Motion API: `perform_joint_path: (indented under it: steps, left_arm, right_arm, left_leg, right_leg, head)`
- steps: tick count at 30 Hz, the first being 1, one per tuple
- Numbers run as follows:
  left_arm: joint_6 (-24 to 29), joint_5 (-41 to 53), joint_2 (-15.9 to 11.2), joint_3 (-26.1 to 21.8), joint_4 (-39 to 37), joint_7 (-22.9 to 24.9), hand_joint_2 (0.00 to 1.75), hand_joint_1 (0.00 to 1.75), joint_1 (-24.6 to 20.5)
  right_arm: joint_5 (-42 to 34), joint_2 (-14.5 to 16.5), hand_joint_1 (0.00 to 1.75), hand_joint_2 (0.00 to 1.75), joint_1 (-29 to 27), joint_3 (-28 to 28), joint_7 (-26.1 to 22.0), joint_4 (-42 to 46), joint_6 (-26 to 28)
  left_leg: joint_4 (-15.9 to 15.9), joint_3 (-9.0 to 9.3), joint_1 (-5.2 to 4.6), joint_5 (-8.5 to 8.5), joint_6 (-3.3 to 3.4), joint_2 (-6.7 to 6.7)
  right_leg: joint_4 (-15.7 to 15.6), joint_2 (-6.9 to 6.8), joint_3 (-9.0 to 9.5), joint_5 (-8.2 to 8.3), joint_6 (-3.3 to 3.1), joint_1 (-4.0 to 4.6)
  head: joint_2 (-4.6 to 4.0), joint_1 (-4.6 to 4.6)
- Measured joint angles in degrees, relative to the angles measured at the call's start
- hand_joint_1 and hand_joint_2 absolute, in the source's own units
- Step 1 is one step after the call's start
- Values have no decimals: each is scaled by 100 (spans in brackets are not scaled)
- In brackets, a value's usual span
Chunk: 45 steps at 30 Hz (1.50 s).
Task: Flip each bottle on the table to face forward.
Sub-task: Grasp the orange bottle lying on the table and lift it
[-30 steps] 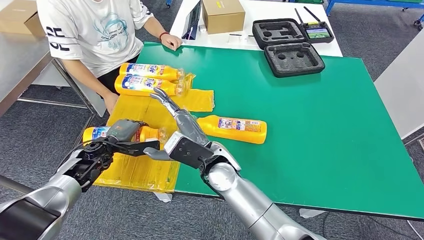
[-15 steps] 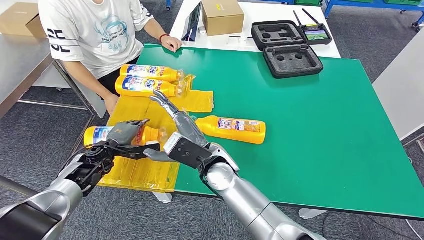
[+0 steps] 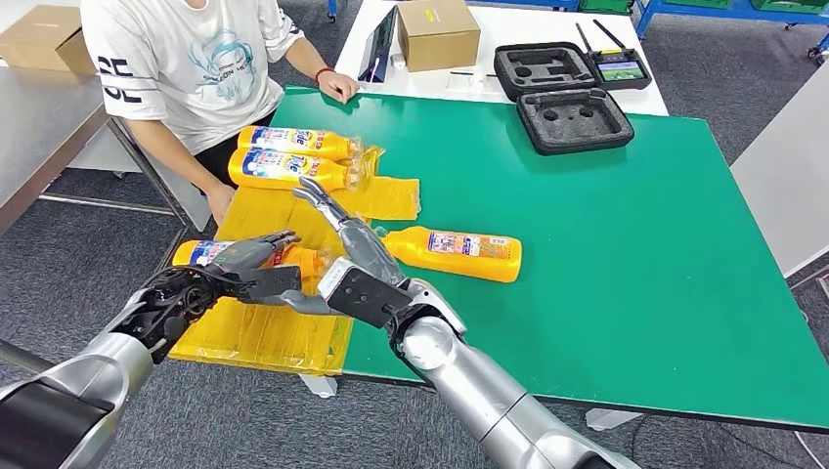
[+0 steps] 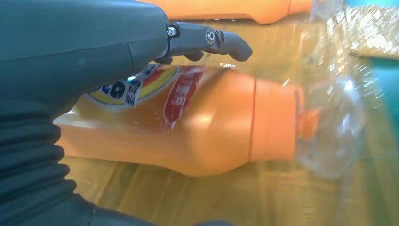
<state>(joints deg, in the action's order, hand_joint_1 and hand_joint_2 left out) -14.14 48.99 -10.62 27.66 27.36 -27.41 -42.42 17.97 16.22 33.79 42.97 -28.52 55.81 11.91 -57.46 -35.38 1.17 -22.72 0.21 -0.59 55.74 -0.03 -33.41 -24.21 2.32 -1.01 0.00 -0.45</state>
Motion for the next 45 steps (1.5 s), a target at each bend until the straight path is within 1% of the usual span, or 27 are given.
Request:
perform_joint_path:
  steps: [5,7,8,11,13,15,16,17,18,20,21,22,23,25,27,29,32,35,37,40,43,45]
  left_arm:
    - [-87,-256,3,-151,-40,-168,0,0,-23]
    - [49,-535,17,-252,-38,-396,0,0,9]
    - [205,-736,35,-330,-25,-573,0,0,58]
    - [964,-1418,153,-680,147,-1093,0,0,337]
    - [1325,-1649,241,-916,303,-1235,0,0,502]
    - [1608,-1777,303,-1088,455,-1266,0,0,634]
    - [1893,-1870,325,-1163,563,-1270,0,0,711]
    - [2321,-1980,349,-1226,703,-1272,0,0,795]
    - [2892,-2090,368,-1266,867,-1274,0,0,880]
    - [4196,-2189,393,-1288,1244,-1281,0,0,1037]
    - [4703,-2077,405,-1314,1465,-1287,0,0,1118]
    - [5026,-1819,429,-1393,1733,-1293,0,0,1218]
    - [5179,-1477,483,-1543,2055,-1299,0,0,1333]
    - [5203,-918,662,-1988,2755,-1308,0,0,1565]
    - [5204,-739,885,-2463,3377,-1308,0,0,1713]
    - [5204,-690,1045,-2831,3827,-1305,0,0,1793]
    - [5204,-665,1175,-3153,4235,-1301,0,0,1880]
    - [5204,-676,1244,-3326,4476,-1301,0,0,1942]
    - [5203,-859,1290,-3422,4567,-1301,0,0,1956]
    - [5203,-1680,1335,-3570,4581,-1287,0,0,1989]
    - [5202,-2638,1333,-3664,4585,-1265,0,0,2154]
    - [5202,-2934,1319,-3671,4670,-1269,0,0,2355]
  right_arm:
    - [34,0,0,175,-3,0,1,-26,17]
    - [70,0,0,175,-6,0,8,-28,17]
    - [93,0,0,175,-10,0,17,-29,17]
    - [143,1,0,175,-31,0,53,-28,9]
    - [155,5,0,175,-43,0,74,-28,2]
    - [160,14,0,175,-48,0,88,-29,-4]
    - [160,19,0,175,-48,0,90,-29,-10]
    - [157,26,0,175,-48,0,92,-29,-19]
    - [151,33,0,175,-49,1,92,-29,-30]
    - [122,52,0,175,-50,10,91,-29,-58]
    - [101,62,0,175,-50,22,89,-29,-73]
    - [80,71,0,175,-51,39,85,-30,-83]
    - [66,78,0,175,-51,61,79,-31,-78]
    - [87,85,0,175,-54,105,60,-32,-9]
    - [149,83,0,175,-56,132,46,-31,102]
    - [186,81,0,175,-58,139,43,-31,170]
    - [194,81,0,175,-61,144,40,-31,194]
    - [221,81,0,175,-61,164,44,-30,215]
    - [371,67,0,175,-61,182,99,-18,324]
    - [856,-50,0,175,-59,164,415,88,607]
    - [1429,-312,0,175,-27,-16,963,226,702]
    - [1713,-531,0,175,45,-197,1263,202,629]
  left_leg:
    - [-1,0,0,1,1,1]
    - [-1,0,0,1,1,3]
    - [-2,-1,0,1,1,4]
    - [-3,-14,0,1,1,8]
    - [-4,-26,0,2,1,8]
    - [-4,-33,0,2,1,12]
    - [-4,-35,0,2,1,14]
    - [-5,-38,1,2,1,15]
    - [-5,-42,1,2,1,16]
    - [-5,-48,2,1,0,16]
    - [-5,-50,2,1,0,16]
    - [-5,-52,2,1,0,15]
    - [-5,-55,2,1,0,15]
    - [-5,-64,2,1,0,14]
    - [-4,-69,0,0,0,19]
    - [-5,-69,-2,-1,1,26]
    - [-5,-68,0,0,1,27]
    - [-5,-68,3,1,1,26]
    - [-5,-68,3,1,1,27]
    - [-5,-68,2,1,1,27]
    - [-5,-69,0,1,1,25]
    - [-6,-70,-2,1,1,23]
  right_leg:
    - [0,0,0,0,0,0]
    - [0,1,-3,0,0,0]
    - [0,2,-6,0,0,0]
    - [0,4,-23,1,0,0]
    - [0,5,-34,2,1,1]
    - [1,10,-44,3,2,1]
    - [1,13,-48,3,2,1]
    - [1,14,-52,3,2,1]
    - [1,15,-56,3,2,2]
    - [1,14,-62,3,2,3]
    - [1,14,-64,2,2,3]
    - [1,14,-67,2,1,3]
    - [1,13,-70,1,1,3]
    - [0,13,-77,0,0,2]
    - [0,17,-81,1,1,0]
    - [-1,25,-82,3,2,-1]
    - [-1,24,-82,3,2,0]
    - [0,23,-82,3,2,3]
    - [0,24,-82,3,2,3]
    - [-1,24,-82,3,2,2]
    - [-1,23,-80,3,2,0]
    - [-2,21,-79,3,2,-2]
  head:
    - [0,1]
    - [0,1]
    - [0,1]
    - [0,2]
    - [0,3]
    - [0,2]
    - [0,2]
    - [0,2]
    - [0,2]
    - [0,2]
    - [0,1]
    - [0,0]
    - [0,1]
    - [-1,3]
    - [-1,4]
    - [0,3]
    - [0,2]
    - [0,1]
    - [0,2]
    - [0,2]
    - [0,1]
    - [0,1]
